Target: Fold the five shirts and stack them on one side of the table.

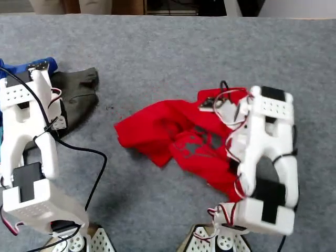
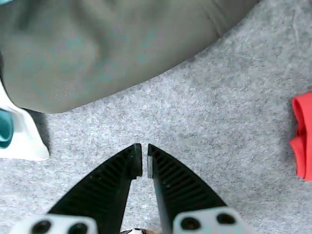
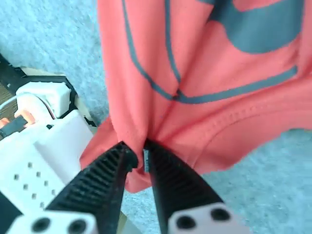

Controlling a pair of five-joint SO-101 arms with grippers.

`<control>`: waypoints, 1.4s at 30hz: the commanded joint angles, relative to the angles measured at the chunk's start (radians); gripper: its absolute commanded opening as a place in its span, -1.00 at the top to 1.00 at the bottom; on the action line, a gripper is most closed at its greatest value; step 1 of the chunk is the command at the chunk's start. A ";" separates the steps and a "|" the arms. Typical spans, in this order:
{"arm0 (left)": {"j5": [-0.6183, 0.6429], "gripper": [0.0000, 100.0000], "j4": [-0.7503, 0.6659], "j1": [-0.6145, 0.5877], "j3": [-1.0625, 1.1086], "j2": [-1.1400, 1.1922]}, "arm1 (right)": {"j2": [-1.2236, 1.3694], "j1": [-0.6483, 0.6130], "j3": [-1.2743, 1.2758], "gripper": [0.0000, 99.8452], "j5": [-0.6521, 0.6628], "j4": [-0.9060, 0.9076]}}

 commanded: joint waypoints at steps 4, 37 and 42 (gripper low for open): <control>0.000 0.92 0.000 0.026 -0.009 -0.039 | -0.160 0.082 0.150 0.99 0.098 0.026; 0.183 0.70 -0.008 0.365 -0.048 0.381 | -0.236 0.555 0.199 0.66 0.367 -0.069; 0.210 0.72 -0.008 0.416 -0.069 0.414 | -0.236 0.555 0.200 0.67 0.367 -0.071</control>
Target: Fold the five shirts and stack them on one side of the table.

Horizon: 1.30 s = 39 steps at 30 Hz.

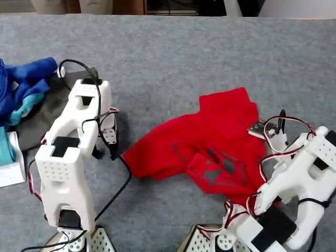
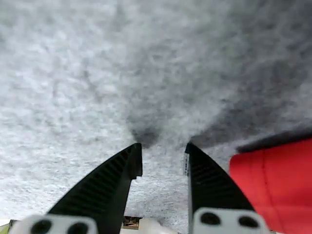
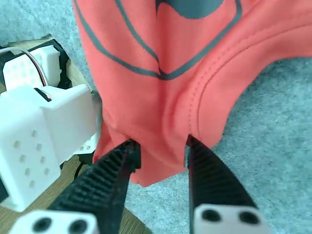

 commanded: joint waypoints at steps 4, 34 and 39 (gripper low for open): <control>0.130 0.72 -0.014 0.077 -0.057 -0.002 | -0.033 0.016 0.024 0.67 0.011 -0.057; 0.453 0.51 -0.037 0.149 0.006 -0.165 | -0.031 0.012 0.153 0.67 0.008 -0.181; 0.453 0.51 -0.061 0.250 0.006 -0.114 | -0.031 0.012 0.151 0.67 0.008 -0.181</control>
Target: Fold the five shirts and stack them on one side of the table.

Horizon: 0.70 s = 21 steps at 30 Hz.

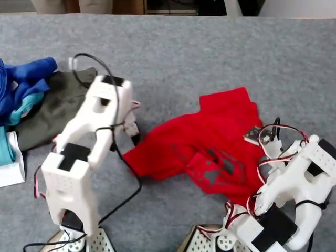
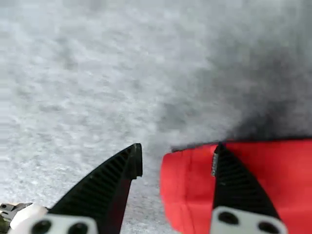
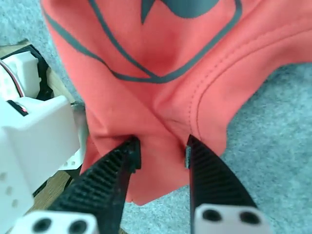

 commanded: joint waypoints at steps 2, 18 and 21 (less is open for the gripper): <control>0.006 0.51 -0.011 0.081 -0.011 0.031 | -0.031 0.005 -0.001 0.67 0.006 -0.008; 0.060 0.75 -0.003 0.097 -0.074 0.113 | -0.031 0.005 0.001 0.67 0.005 -0.035; 0.063 0.75 -0.003 0.104 -0.074 0.113 | -0.031 0.005 0.001 0.67 0.005 -0.035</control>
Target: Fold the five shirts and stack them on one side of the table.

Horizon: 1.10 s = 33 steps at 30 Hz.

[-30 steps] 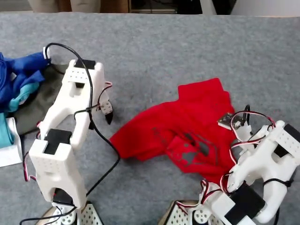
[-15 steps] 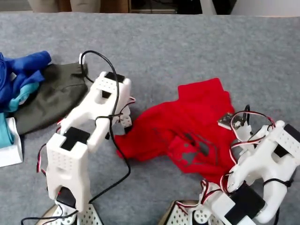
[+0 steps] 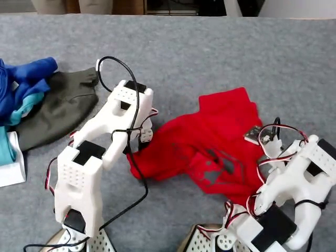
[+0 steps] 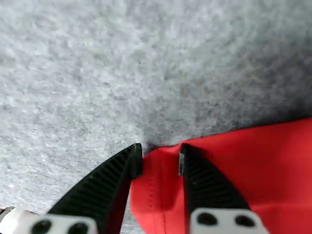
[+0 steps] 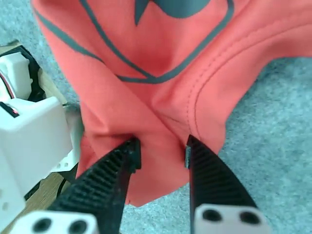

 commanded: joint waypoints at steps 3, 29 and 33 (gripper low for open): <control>0.008 0.82 -0.006 0.014 -0.006 -0.004 | -0.031 0.005 0.001 0.67 0.005 -0.008; -0.258 0.68 0.244 -0.167 -0.023 -0.007 | -0.031 -0.050 -0.125 0.67 0.005 -0.043; -0.285 0.68 0.239 -0.184 0.015 -0.004 | -0.031 -0.096 -0.125 0.67 -0.029 -0.057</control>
